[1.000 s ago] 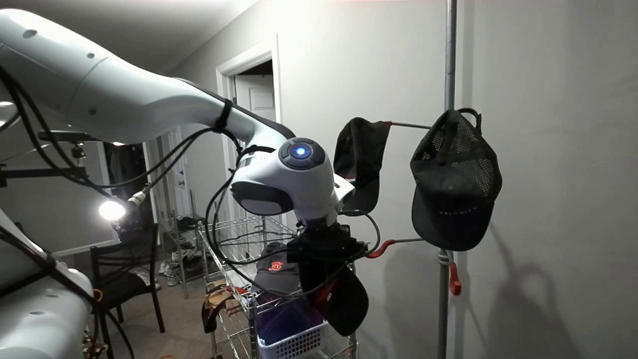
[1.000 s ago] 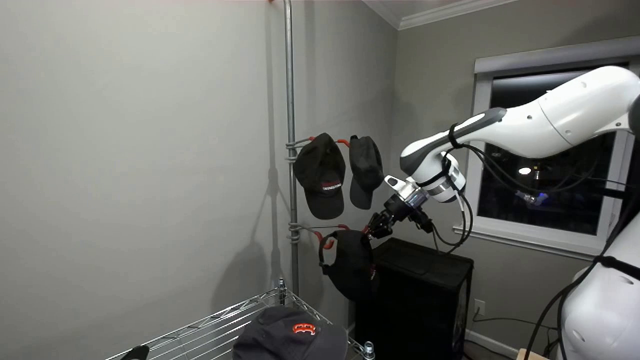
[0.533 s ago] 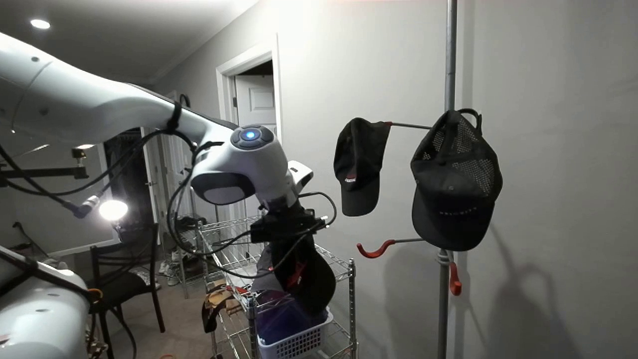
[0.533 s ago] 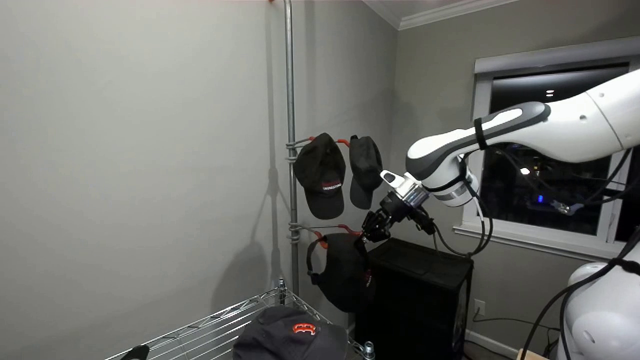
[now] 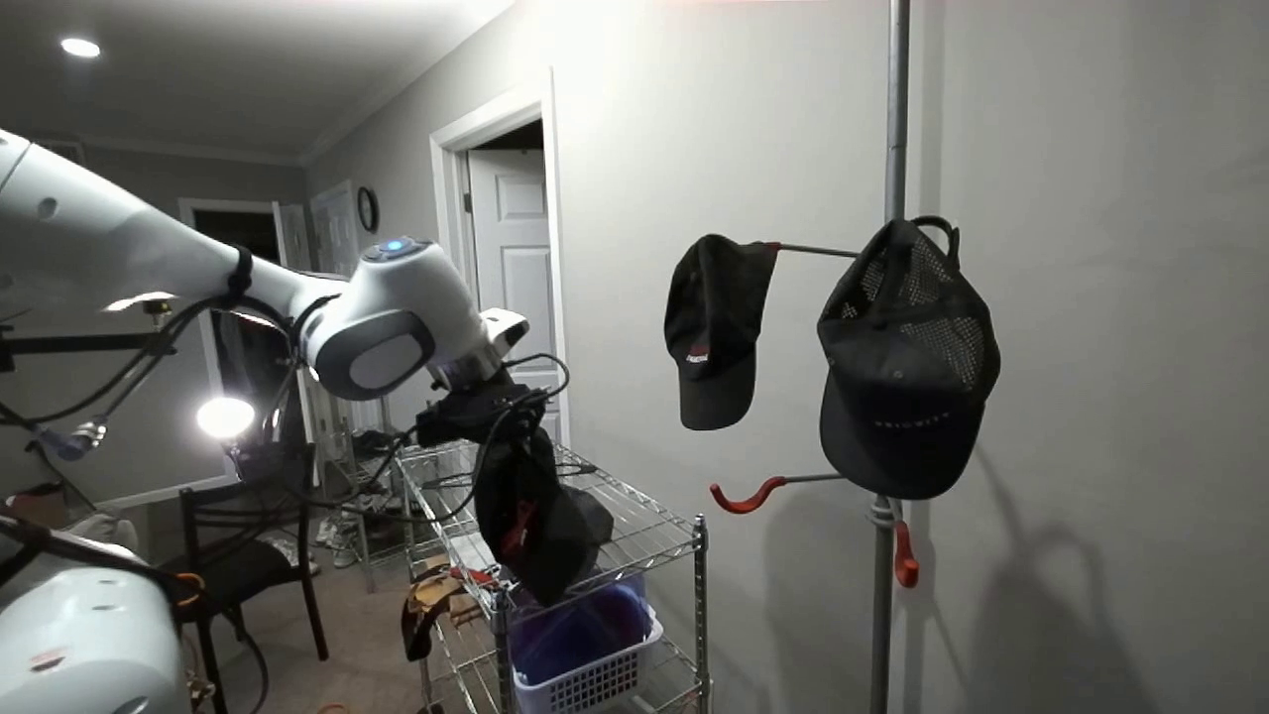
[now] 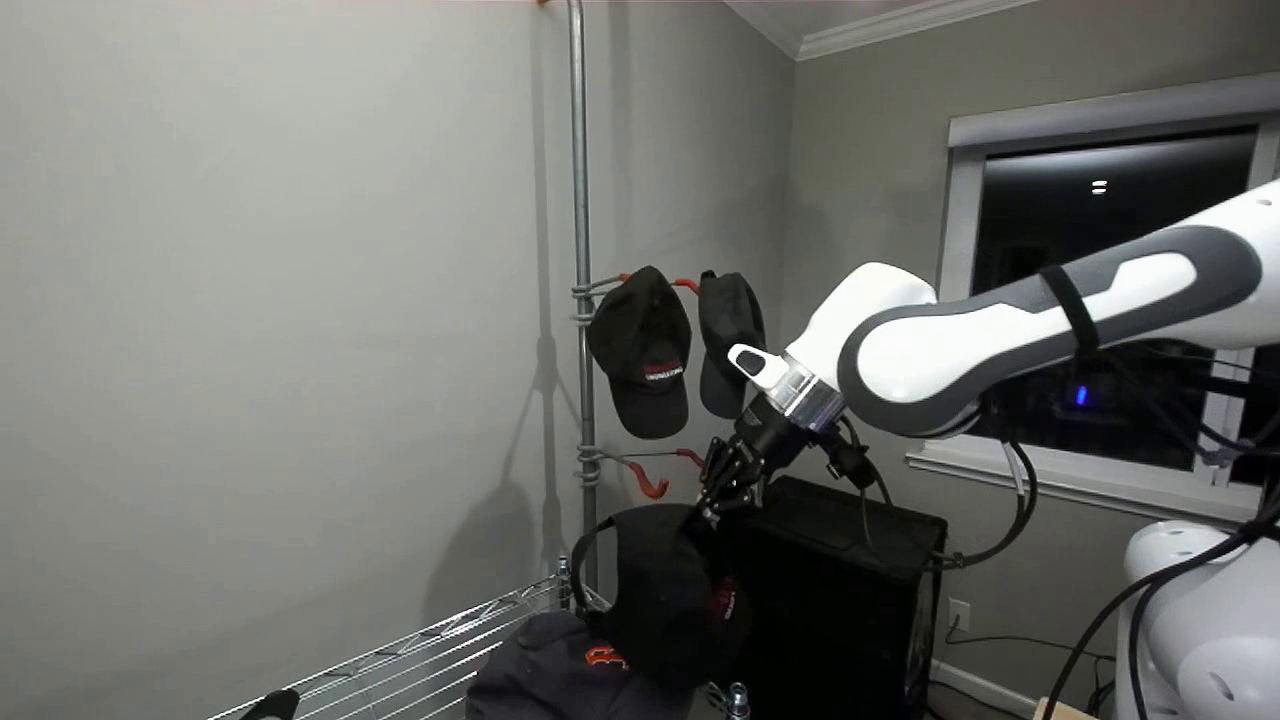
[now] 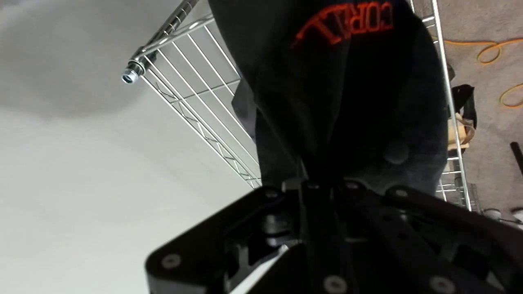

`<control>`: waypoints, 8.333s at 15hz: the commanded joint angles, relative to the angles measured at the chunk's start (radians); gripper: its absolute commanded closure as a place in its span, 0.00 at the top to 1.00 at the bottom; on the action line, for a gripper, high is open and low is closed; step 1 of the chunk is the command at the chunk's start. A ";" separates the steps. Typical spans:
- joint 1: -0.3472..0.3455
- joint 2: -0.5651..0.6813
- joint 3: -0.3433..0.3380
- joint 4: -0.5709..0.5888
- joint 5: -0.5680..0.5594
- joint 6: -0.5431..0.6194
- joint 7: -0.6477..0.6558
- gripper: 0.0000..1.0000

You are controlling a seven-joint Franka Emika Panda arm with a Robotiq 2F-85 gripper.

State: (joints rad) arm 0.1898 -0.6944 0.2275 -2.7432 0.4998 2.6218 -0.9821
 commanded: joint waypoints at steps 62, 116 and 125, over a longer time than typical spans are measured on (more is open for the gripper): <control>-0.293 0.027 -0.292 0.151 -0.697 0.077 0.860 1.00; -0.334 0.081 -0.457 0.493 -0.559 0.211 0.791 0.06; -0.297 0.069 -0.454 0.491 -0.562 0.150 0.774 0.48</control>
State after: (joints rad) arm -0.1268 -0.6485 -0.2209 -2.2555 -0.0610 2.8003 -0.1951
